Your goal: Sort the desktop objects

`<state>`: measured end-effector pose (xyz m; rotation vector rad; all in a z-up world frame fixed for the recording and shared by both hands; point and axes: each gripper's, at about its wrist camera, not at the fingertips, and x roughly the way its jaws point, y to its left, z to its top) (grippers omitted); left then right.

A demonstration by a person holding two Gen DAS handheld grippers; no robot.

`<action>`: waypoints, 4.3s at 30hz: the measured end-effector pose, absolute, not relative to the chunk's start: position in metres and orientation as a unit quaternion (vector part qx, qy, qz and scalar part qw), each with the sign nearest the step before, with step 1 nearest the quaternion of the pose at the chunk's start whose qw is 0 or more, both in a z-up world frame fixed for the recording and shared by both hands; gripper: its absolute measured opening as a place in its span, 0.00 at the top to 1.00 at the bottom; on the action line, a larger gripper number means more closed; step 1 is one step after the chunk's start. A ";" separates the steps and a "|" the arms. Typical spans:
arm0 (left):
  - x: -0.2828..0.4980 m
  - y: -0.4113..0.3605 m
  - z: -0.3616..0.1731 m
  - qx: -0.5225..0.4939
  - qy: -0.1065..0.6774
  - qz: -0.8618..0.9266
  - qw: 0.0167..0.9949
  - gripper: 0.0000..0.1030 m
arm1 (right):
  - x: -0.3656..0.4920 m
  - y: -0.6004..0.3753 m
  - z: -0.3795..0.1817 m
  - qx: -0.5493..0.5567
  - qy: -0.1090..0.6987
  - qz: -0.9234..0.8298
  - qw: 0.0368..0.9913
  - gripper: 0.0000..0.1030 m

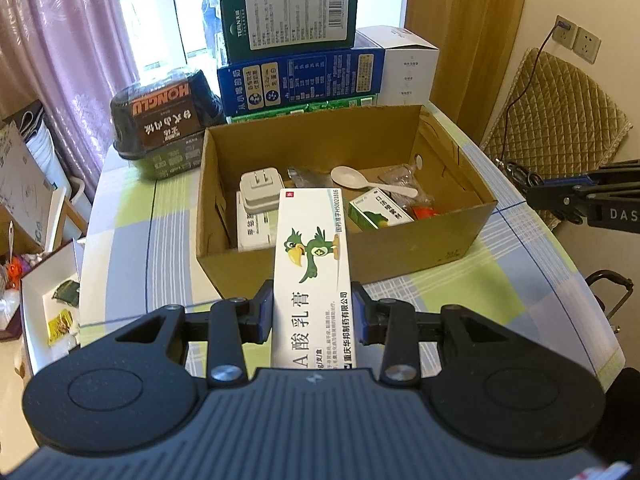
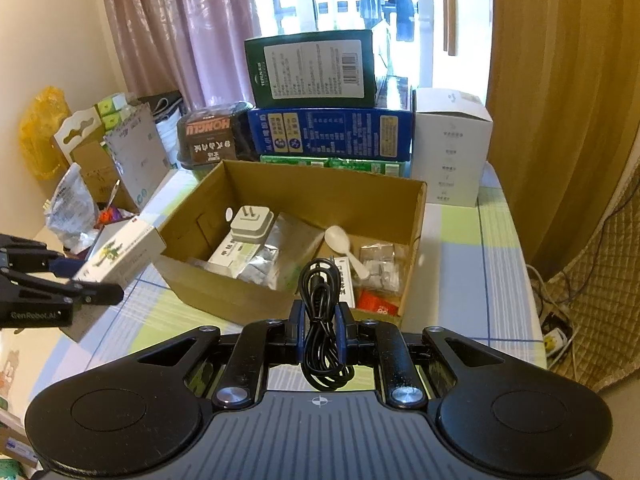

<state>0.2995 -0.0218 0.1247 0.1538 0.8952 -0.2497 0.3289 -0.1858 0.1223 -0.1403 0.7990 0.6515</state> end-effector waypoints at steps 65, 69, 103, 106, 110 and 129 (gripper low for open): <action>0.464 -0.032 0.085 0.030 0.480 -0.095 0.872 0.68 | 0.462 -0.113 0.091 -0.114 0.447 0.306 0.833 0.89; 0.467 -0.030 0.083 0.027 0.478 -0.090 0.873 0.68 | 0.463 -0.111 0.090 -0.115 0.449 0.305 0.832 0.89; 0.460 -0.012 0.083 0.014 0.470 -0.078 0.879 0.53 | 0.467 -0.093 0.088 -0.089 0.445 0.317 0.833 0.88; 0.458 -0.010 0.083 0.016 0.467 -0.074 0.881 0.42 | 0.471 -0.094 0.091 -0.063 0.442 0.322 0.835 0.82; 0.454 -0.008 0.081 0.016 0.464 -0.072 0.883 0.29 | 0.470 -0.093 0.094 -0.071 0.433 0.319 0.840 0.62; 0.393 -0.003 0.121 0.041 0.400 -0.035 0.915 0.01 | 0.425 -0.106 0.121 -0.091 0.413 0.318 0.849 0.16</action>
